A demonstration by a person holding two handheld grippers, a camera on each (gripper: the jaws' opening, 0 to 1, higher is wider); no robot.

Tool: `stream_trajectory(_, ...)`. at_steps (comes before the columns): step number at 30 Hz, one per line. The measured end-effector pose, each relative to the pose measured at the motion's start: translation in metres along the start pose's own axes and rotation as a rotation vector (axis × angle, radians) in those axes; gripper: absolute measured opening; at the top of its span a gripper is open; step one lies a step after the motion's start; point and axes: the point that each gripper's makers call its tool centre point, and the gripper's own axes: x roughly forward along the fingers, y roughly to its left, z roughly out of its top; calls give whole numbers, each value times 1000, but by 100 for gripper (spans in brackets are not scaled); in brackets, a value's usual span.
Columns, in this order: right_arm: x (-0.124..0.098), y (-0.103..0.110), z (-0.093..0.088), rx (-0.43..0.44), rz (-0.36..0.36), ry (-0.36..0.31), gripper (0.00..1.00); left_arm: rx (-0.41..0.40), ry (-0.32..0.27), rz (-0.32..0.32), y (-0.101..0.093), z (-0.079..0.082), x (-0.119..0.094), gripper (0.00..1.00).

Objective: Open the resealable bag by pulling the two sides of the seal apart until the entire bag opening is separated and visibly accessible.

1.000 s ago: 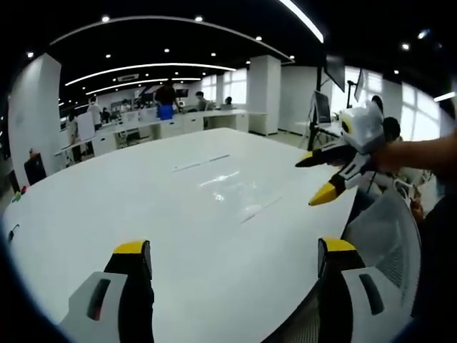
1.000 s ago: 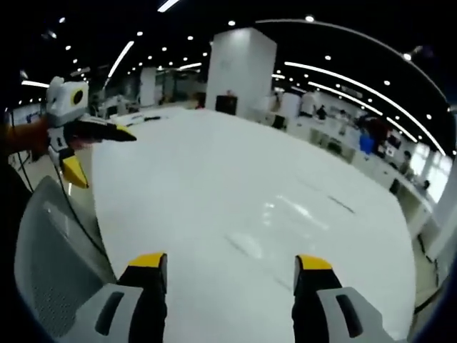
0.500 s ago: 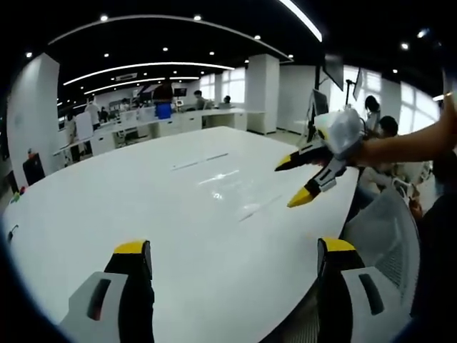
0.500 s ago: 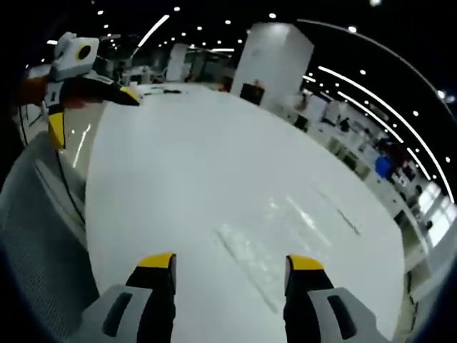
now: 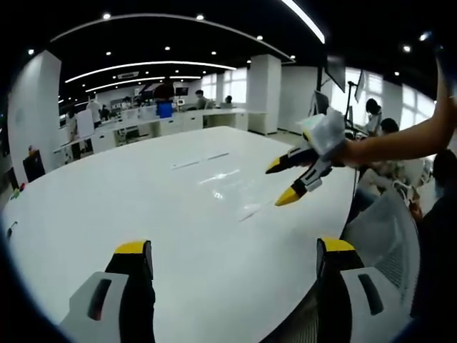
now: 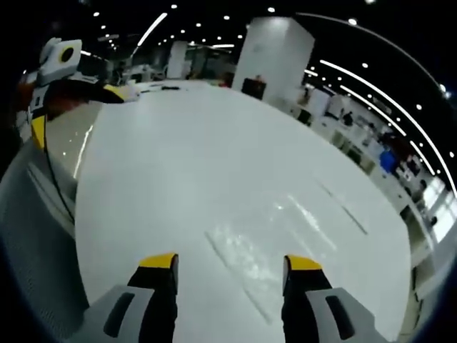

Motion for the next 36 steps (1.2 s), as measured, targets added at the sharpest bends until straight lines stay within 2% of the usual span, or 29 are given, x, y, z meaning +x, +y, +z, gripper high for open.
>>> stream_trajectory(14, 33, 1, -1, -75, 61, 37, 53, -11, -2, 10, 5, 1, 1, 91)
stream_trajectory(17, 39, -4, -7, -67, 45, 58, 52, -19, 6, 24, 7, -2, 3, 91)
stream_trajectory(21, 43, -8, -9, -47, 33, 61, 45, -15, 5, 18, 6, -2, 4, 92)
stream_trajectory(25, 48, -7, -6, -61, 38, 34, 41, -14, -5, 9, 4, 0, 5, 91)
stream_trajectory(32, 62, 1, -9, -90, 69, 39, 38, -5, 5, 10, 7, -2, 5, 91)
stream_trajectory(36, 67, 2, -12, -70, 83, 45, 30, -10, -1, 19, 12, -2, 6, 90)
